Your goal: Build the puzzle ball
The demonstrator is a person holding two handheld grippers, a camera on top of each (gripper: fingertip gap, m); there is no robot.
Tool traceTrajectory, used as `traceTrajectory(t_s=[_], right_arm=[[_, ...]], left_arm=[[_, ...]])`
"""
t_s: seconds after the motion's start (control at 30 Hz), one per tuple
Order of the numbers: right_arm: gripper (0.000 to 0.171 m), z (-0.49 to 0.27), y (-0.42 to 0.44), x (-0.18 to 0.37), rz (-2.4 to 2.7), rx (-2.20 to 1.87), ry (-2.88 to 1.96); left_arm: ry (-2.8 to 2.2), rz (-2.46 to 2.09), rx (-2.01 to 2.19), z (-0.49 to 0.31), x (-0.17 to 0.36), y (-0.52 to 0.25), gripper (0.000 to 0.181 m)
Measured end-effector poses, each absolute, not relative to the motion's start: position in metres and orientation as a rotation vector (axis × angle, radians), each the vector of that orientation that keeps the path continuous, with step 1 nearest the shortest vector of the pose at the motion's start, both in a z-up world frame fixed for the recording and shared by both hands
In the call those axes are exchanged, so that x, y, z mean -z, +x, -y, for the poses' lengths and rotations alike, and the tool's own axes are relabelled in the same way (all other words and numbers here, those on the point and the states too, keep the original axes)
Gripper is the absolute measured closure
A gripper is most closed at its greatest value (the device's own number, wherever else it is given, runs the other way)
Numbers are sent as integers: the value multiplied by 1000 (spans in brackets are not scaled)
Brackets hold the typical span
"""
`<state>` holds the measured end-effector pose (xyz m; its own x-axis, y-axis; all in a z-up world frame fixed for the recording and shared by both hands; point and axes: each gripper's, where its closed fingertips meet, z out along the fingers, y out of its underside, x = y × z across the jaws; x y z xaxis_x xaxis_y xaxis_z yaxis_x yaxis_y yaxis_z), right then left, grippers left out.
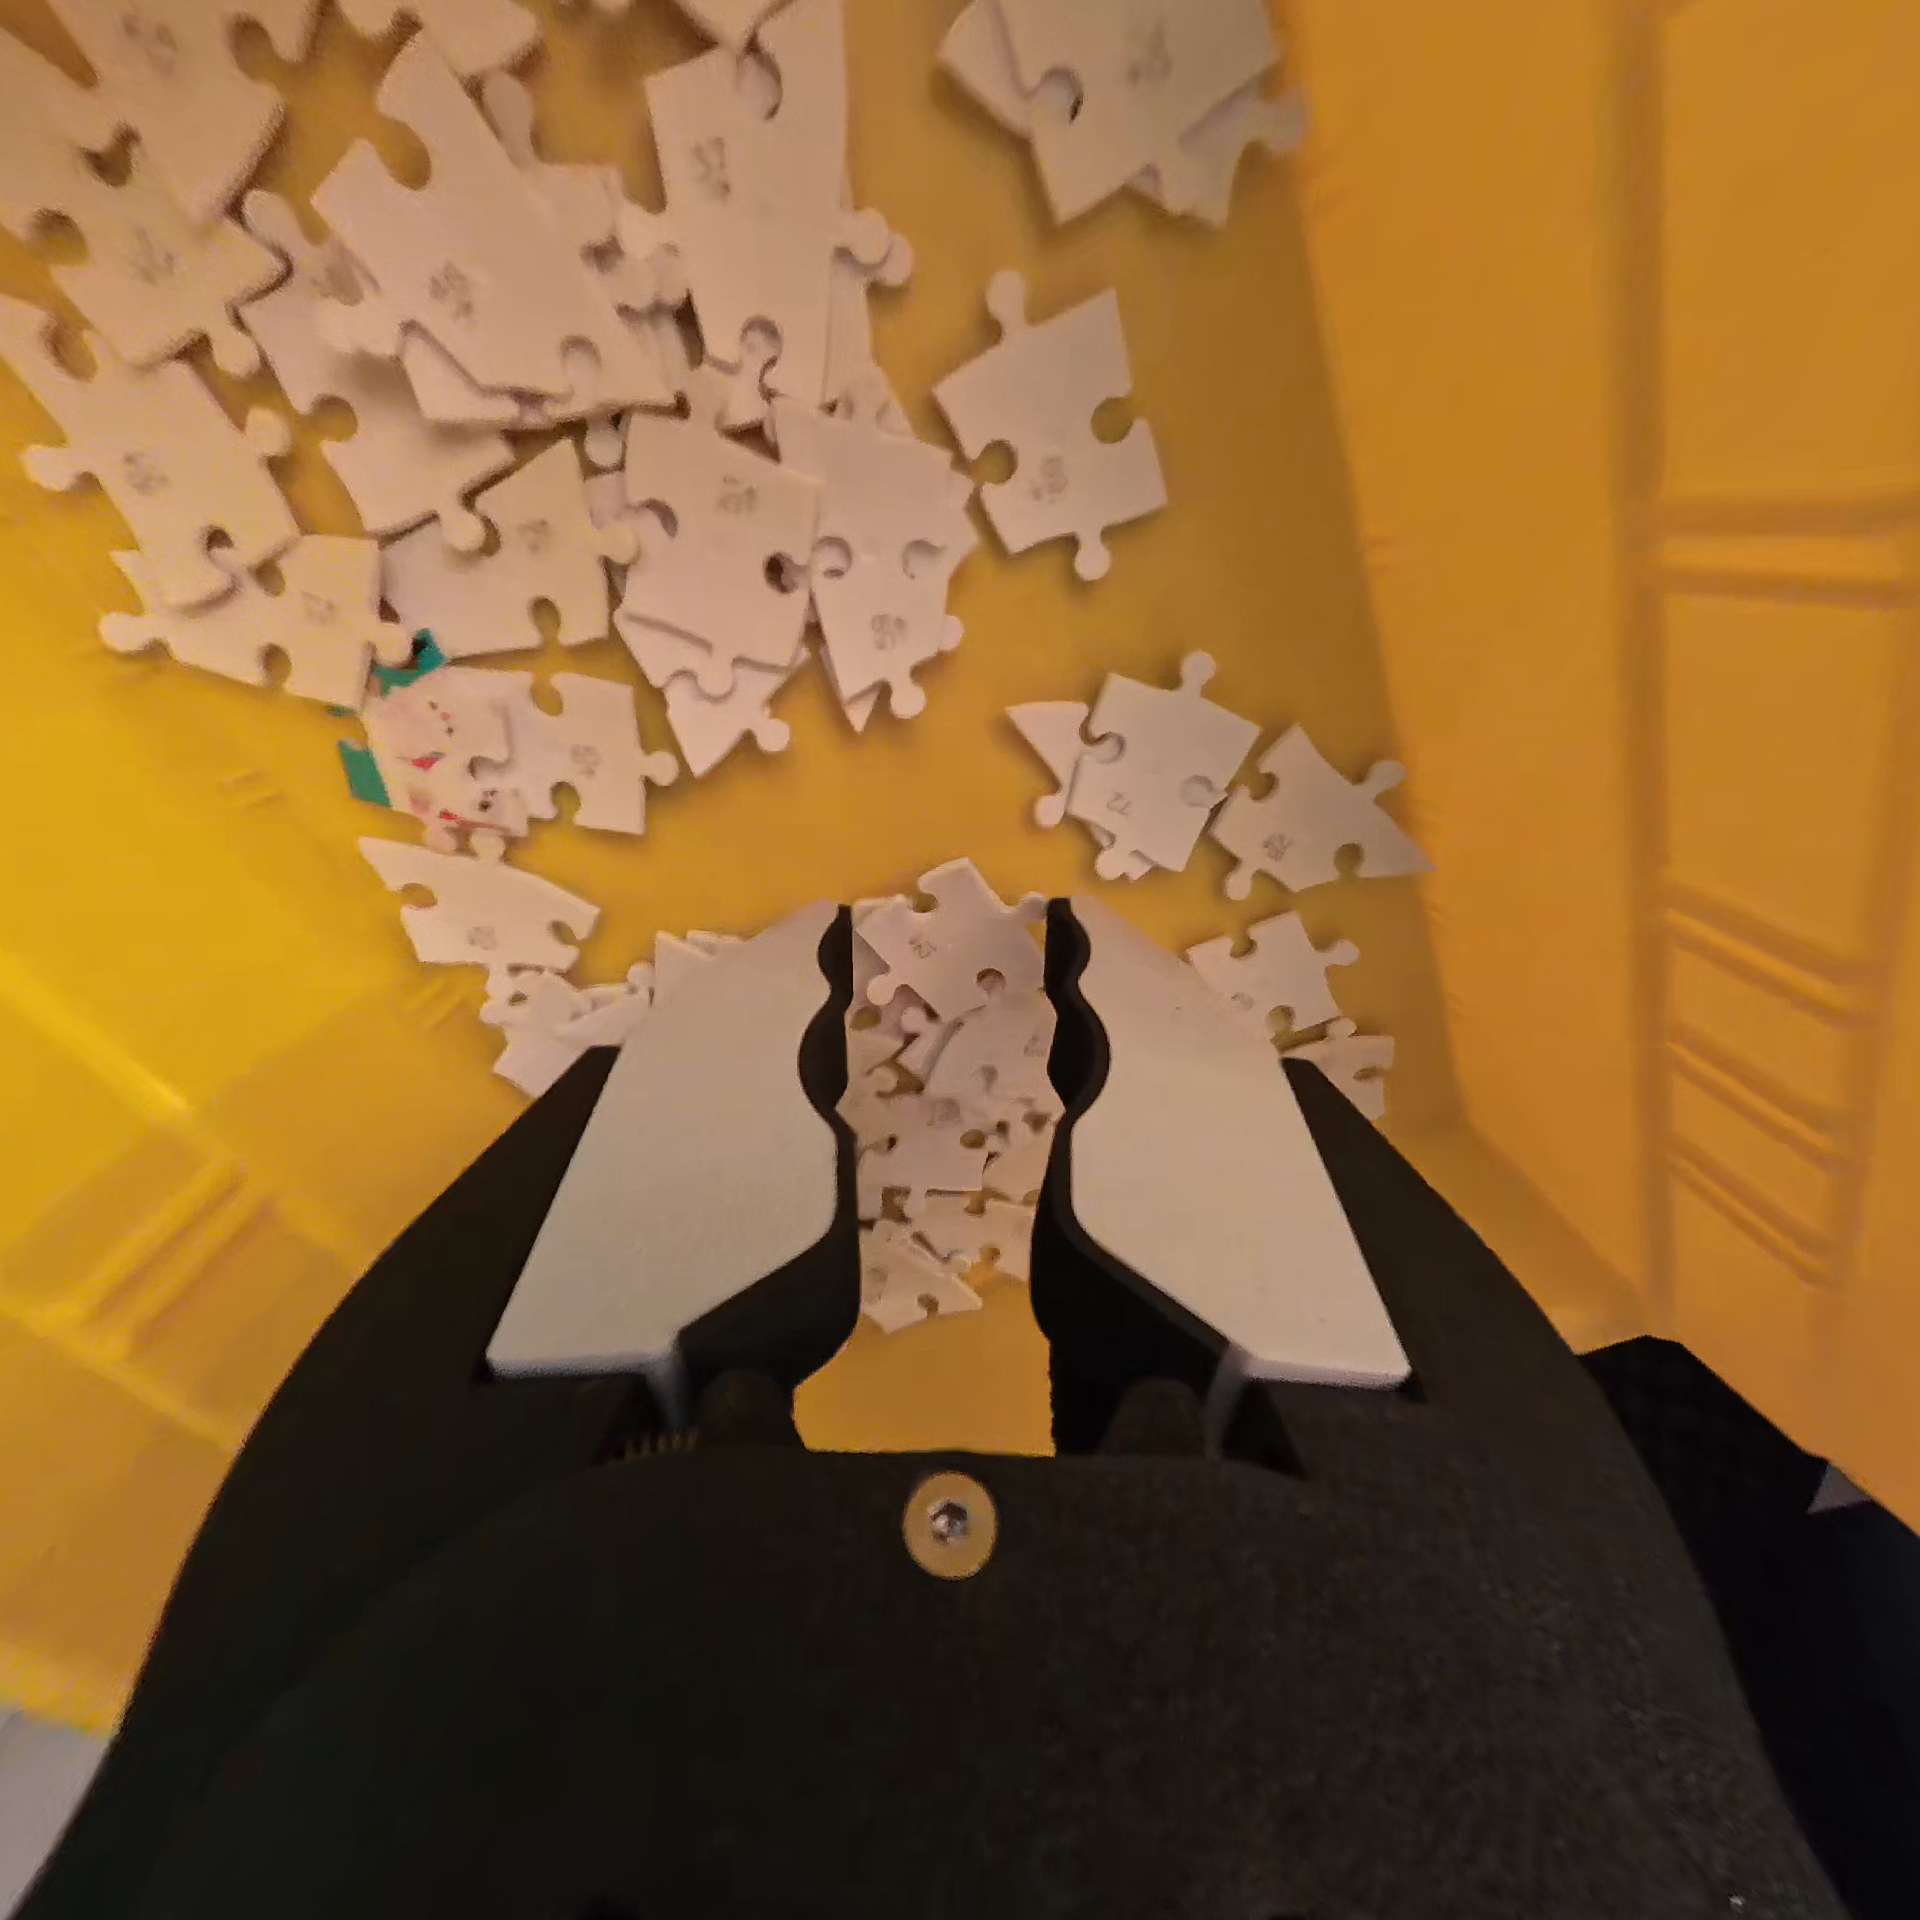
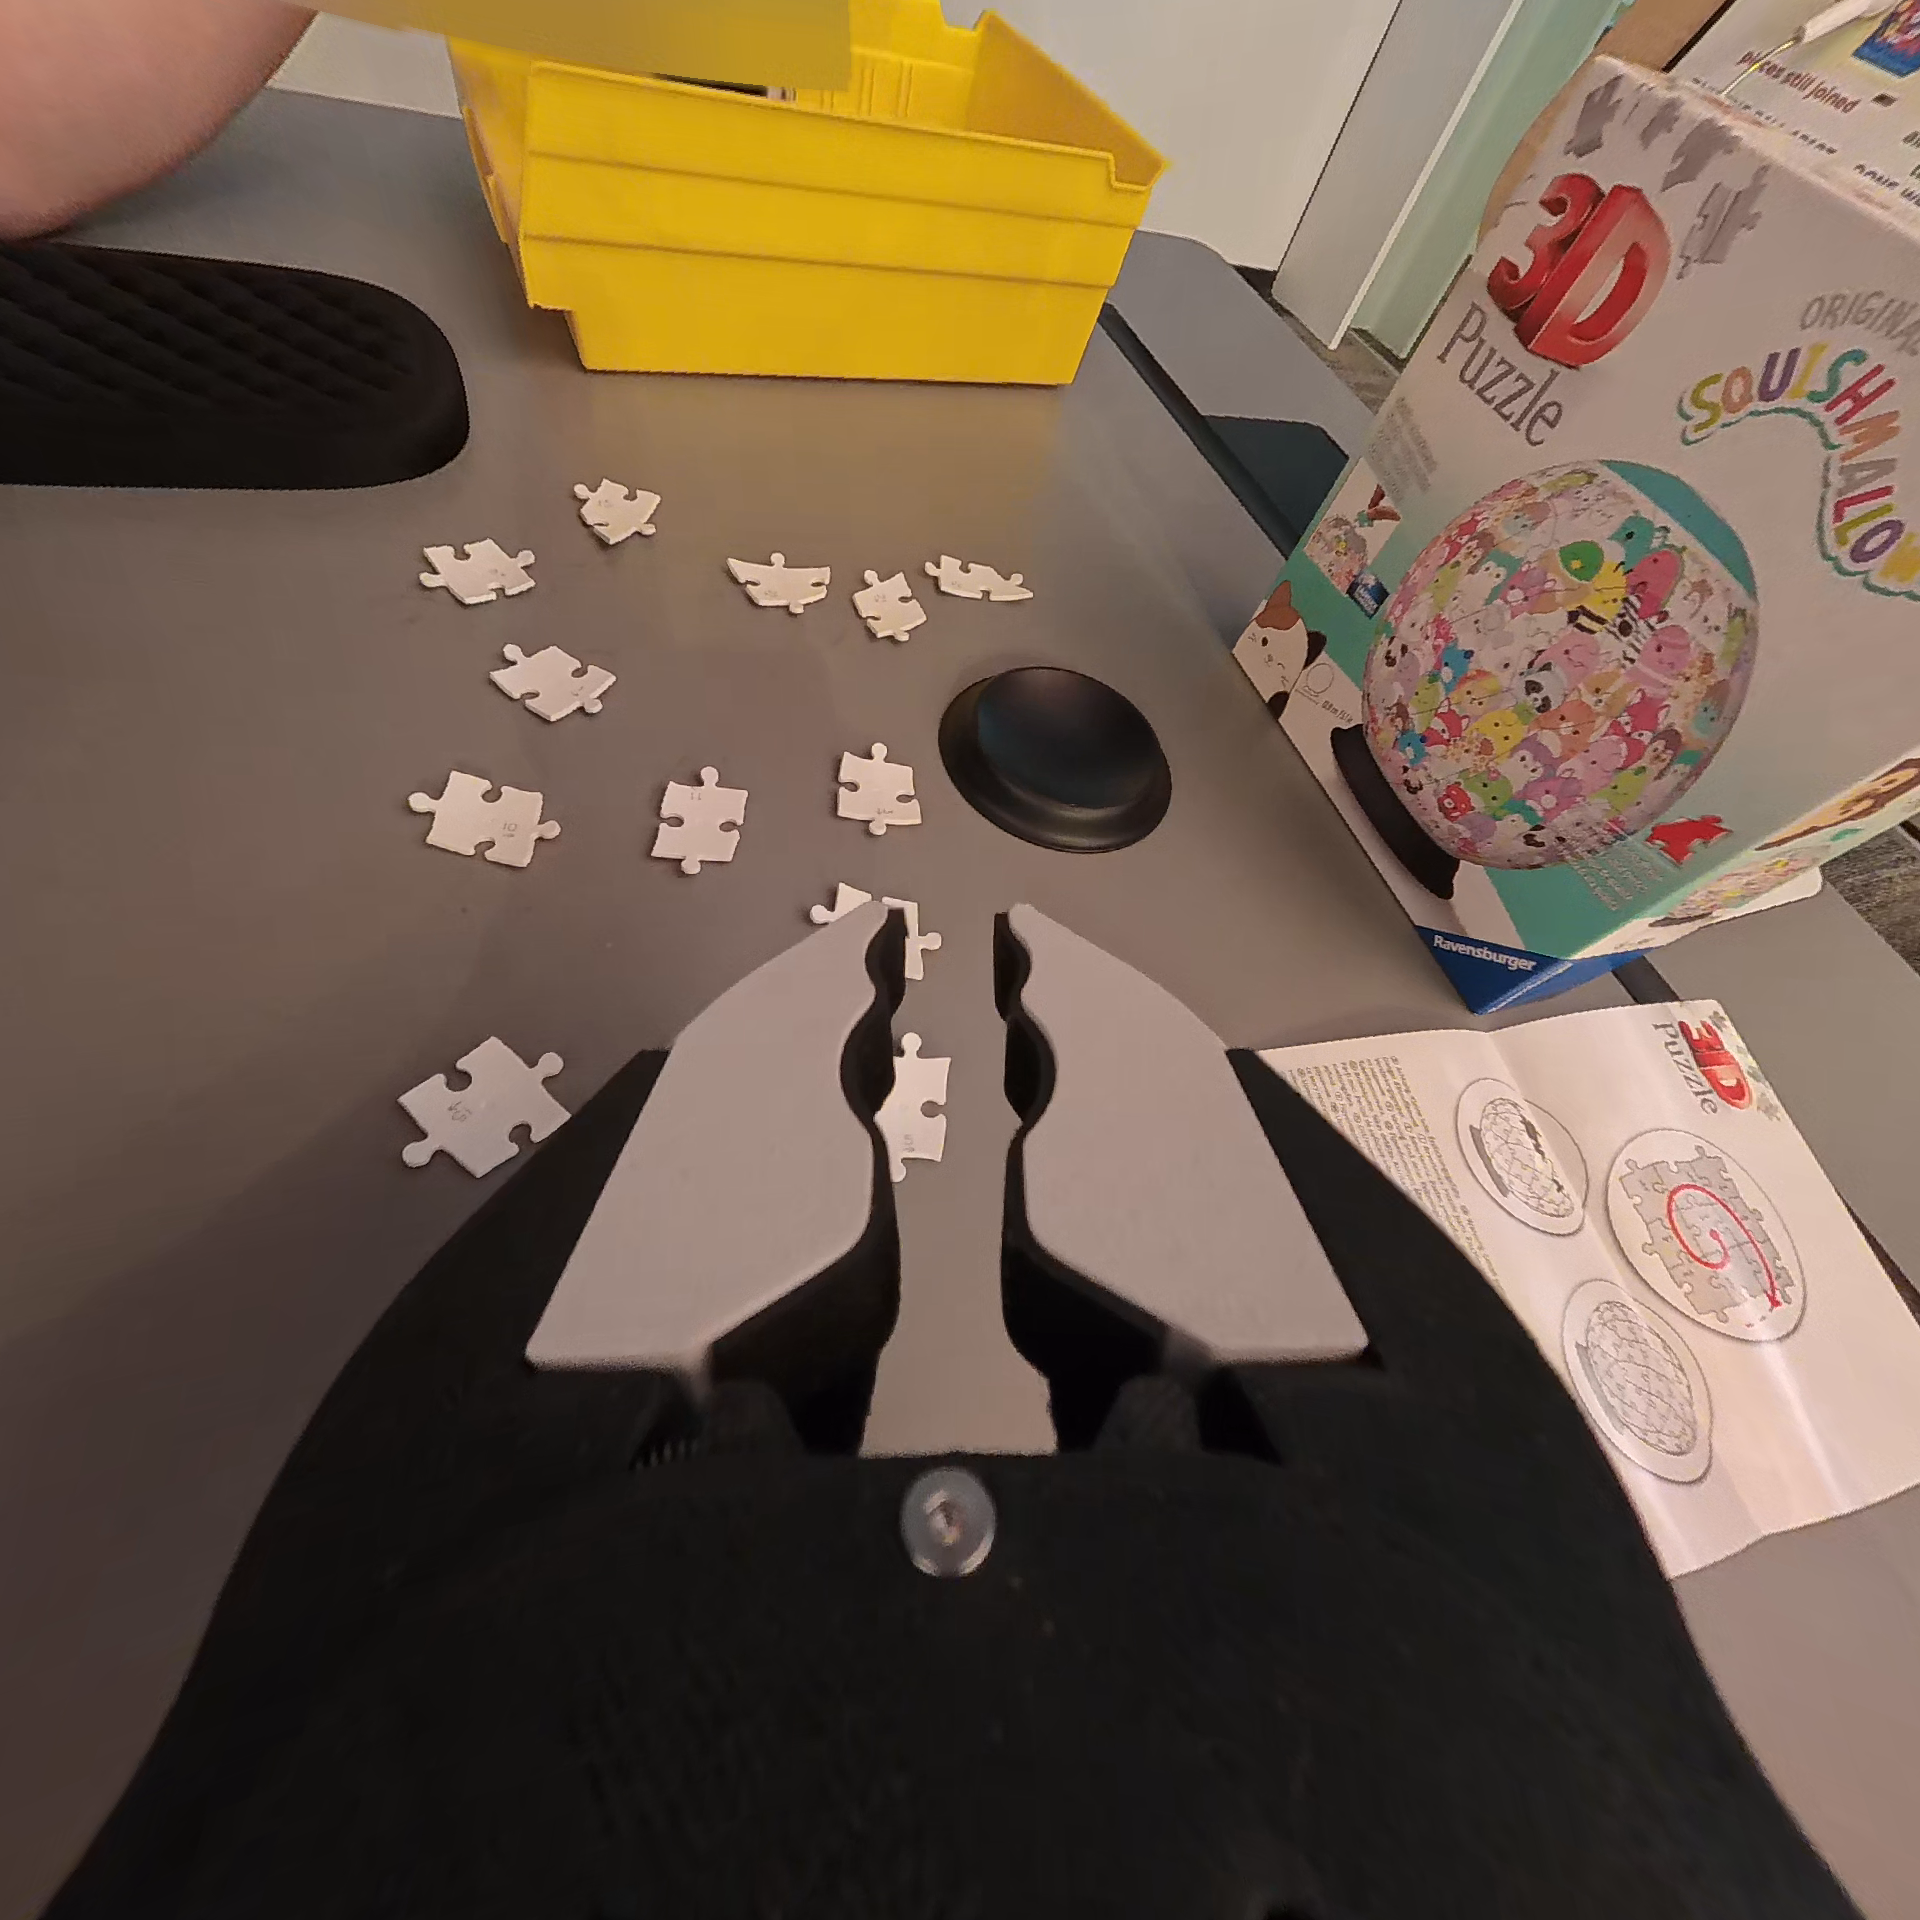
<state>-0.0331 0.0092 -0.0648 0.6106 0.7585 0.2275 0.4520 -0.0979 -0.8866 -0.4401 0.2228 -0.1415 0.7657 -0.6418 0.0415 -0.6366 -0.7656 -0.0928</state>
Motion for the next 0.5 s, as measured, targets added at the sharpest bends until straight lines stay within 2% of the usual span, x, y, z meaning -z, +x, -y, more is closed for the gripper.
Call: traceTrajectory(t_s=[0.07,0.1,0.33,0.5], right_arm=[[154,-9,-33,66,1001,-342,-1742],[154,-9,-32,66,1003,-340,-1743],[154,-10,-32,67,1003,-340,-1746],[154,-10,-32,67,1002,-339,-1745]], left_arm=[[-2855,-1044,155,-224,137,-434,133],[-2849,-1033,163,-225,133,-436,133],[-2813,-830,92,-236,105,-478,138],[-2862,-865,2,-233,115,-492,140]])
